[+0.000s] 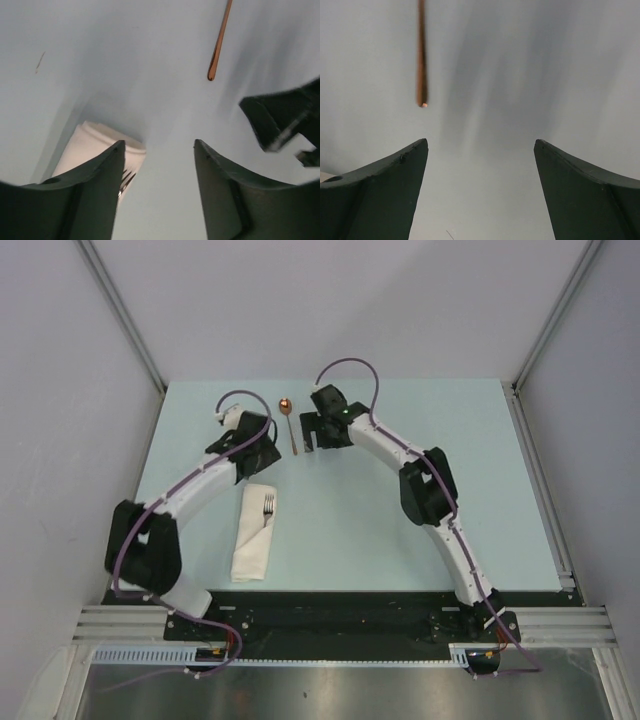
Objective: Fold the napkin into a case and place the utensils inside
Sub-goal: Pick up the spoon from the center of the board, then pass from the left arm to the right, then place the spoon at the center of the board.
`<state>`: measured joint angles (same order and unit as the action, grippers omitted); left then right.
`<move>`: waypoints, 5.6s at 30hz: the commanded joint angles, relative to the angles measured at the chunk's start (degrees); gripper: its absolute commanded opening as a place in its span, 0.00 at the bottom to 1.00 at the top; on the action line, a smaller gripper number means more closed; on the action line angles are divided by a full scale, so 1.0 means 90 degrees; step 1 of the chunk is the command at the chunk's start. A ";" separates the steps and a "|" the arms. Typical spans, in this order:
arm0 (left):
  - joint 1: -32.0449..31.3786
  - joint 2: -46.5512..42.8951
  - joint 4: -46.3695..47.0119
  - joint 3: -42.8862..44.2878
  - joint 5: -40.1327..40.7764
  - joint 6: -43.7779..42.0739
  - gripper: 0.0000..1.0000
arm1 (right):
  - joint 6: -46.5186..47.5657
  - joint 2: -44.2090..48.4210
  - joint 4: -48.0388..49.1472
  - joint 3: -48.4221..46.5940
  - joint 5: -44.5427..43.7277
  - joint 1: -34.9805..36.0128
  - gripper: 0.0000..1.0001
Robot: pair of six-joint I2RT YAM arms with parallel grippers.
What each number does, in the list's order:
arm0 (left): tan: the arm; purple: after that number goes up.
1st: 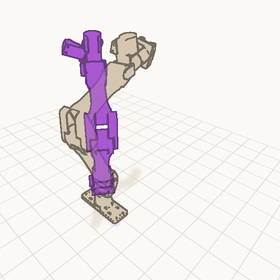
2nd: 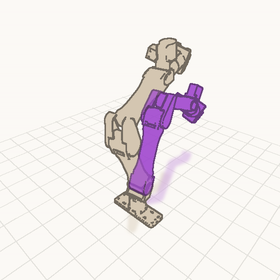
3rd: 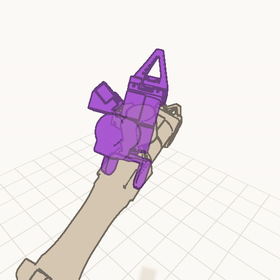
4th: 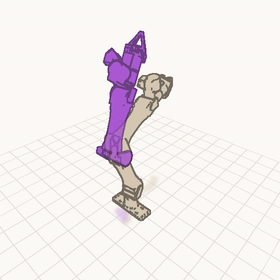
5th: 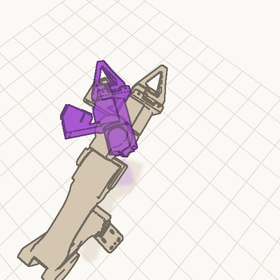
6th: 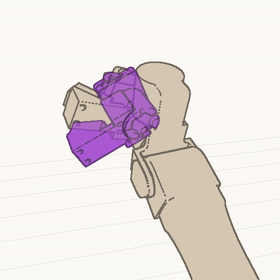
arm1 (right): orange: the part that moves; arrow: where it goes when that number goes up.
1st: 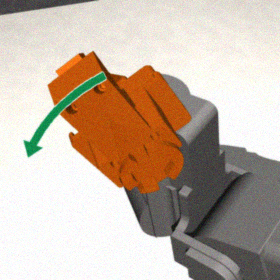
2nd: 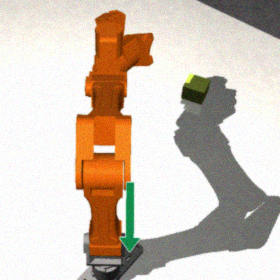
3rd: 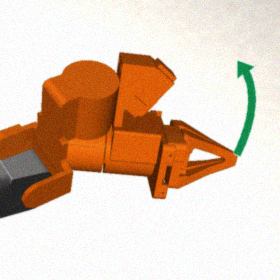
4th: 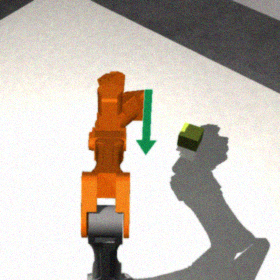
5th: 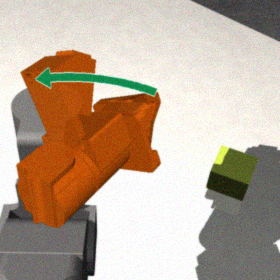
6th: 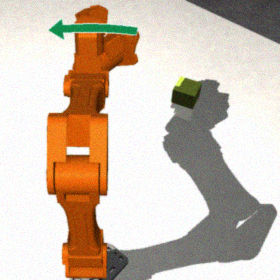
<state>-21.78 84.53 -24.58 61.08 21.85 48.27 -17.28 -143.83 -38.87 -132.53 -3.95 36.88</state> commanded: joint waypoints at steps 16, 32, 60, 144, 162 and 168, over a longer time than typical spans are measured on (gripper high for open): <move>-0.0080 0.4815 -0.0939 0.5390 -0.0200 -0.1965 0.49 | 0.0015 0.5013 0.0608 0.5339 0.0125 -0.1871 0.94; 0.0018 0.6340 -0.2581 0.7040 -0.0767 -0.1555 0.37 | 0.0006 0.6088 0.0960 0.6483 0.0544 -0.2126 0.94; -0.1083 0.3306 -0.1772 0.1526 -0.1734 -0.1117 0.00 | -0.0463 0.5796 0.1526 0.6835 0.0965 -0.1531 0.93; -0.1253 -0.2241 0.0046 -0.2039 -0.1208 -0.1137 0.38 | -0.2202 0.1831 0.6965 0.4473 0.5341 -0.0778 0.00; -0.1017 -0.4382 -0.1487 -0.3593 -0.0543 0.0779 0.00 | -0.0287 -0.0034 0.5257 0.1054 0.5165 0.0072 0.00; -0.1027 -0.4188 -0.2268 -0.3222 0.0315 0.0955 0.01 | -0.0112 -0.0357 0.4886 0.0614 0.5360 0.0081 0.00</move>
<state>-31.35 45.93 -39.05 28.62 17.69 54.08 -20.56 -146.78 5.91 -122.45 42.98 38.37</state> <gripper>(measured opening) 0.005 0.028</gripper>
